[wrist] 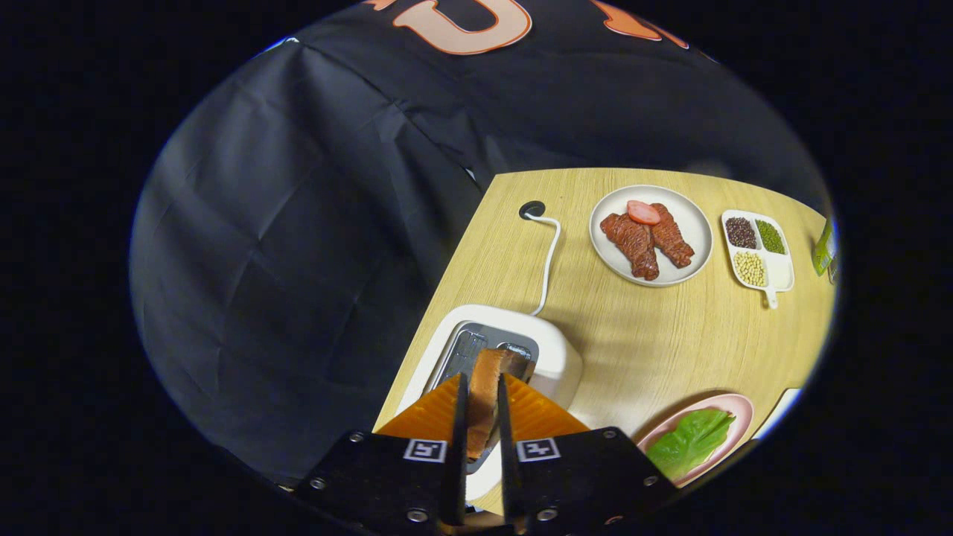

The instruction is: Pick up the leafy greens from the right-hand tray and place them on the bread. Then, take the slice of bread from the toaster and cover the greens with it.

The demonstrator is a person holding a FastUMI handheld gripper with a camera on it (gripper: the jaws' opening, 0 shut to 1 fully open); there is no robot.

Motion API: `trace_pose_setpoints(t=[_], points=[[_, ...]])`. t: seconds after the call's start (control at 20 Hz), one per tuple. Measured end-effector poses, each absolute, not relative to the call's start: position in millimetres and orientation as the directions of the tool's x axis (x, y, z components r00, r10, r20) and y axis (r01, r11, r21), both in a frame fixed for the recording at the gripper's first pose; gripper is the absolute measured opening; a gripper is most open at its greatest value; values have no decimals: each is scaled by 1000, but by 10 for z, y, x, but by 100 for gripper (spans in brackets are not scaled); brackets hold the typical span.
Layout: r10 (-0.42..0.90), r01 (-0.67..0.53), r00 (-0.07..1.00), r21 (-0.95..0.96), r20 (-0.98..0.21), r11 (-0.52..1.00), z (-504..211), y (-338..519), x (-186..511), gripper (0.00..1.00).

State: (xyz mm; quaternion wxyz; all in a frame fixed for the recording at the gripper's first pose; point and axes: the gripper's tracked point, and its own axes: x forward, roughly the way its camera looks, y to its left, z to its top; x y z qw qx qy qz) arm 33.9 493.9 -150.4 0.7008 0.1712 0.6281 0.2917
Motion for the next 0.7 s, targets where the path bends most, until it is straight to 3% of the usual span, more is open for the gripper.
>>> trace_pose_setpoints(t=[0.2, 0.7], points=[[658, -193, 73, 637, -749, 746, -1360, 4823, 347, 11], [733, -157, 213, 717, -646, 679, -765, 4179, 370, 11]])
